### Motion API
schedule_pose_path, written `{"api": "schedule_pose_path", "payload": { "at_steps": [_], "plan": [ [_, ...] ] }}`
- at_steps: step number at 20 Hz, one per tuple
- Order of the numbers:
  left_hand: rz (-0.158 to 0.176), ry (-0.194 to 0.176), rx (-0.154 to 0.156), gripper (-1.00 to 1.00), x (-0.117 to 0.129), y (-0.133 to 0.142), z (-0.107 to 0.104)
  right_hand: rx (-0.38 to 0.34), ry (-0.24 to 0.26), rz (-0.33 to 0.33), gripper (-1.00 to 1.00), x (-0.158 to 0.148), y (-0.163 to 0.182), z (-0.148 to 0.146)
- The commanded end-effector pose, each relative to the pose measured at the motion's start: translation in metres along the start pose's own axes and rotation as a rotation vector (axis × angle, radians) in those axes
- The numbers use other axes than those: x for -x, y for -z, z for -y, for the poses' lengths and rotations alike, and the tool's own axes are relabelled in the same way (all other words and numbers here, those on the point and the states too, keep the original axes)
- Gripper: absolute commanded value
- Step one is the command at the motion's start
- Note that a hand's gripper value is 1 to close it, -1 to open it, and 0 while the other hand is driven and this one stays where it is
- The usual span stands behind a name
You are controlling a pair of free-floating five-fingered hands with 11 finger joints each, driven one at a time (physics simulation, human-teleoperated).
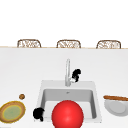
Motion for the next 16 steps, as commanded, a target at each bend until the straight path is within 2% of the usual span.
{"api": "schedule_pose_path", "payload": {
  "at_steps": [1,5,8,9,10,11,12,13,16],
  "plan": [
    [0.0,0.0,0.0,0.0,0.0,0.0,0.0,-0.015,-0.001,-0.003,1.0,0.006,0.01,-0.008],
    [0.0,0.0,0.0,0.0,0.0,0.0,0.0,-0.018,-0.004,-0.017,1.0,0.007,0.014,-0.009],
    [0.0,0.0,0.0,0.0,0.0,0.0,0.0,-0.037,0.022,0.009,1.0,0.007,0.01,-0.007],
    [0.0,0.0,0.0,0.0,0.0,0.0,0.0,-0.049,0.028,0.007,1.0,0.003,0.006,0.003],
    [0.0,0.0,0.0,0.0,0.0,0.0,0.0,-0.017,0.017,0.007,-1.0,0.002,0.002,0.002],
    [0.0,0.0,0.0,0.0,0.0,0.0,0.0,-0.009,0.005,-0.028,-1.0,-0.001,-0.002,-0.001],
    [0.0,0.0,0.0,0.0,0.0,0.0,0.0,-0.002,-0.002,-0.03,-1.0,0.002,-0.007,0.001],
    [0.0,0.0,0.0,0.0,0.0,0.0,0.0,0.038,-0.019,-0.029,-1.0,0.001,-0.016,0.006],
    [0.0,0.0,0.0,0.0,0.0,0.0,0.0,0.028,-0.017,-0.025,-1.0,0.001,-0.032,0.015]
  ]
}}
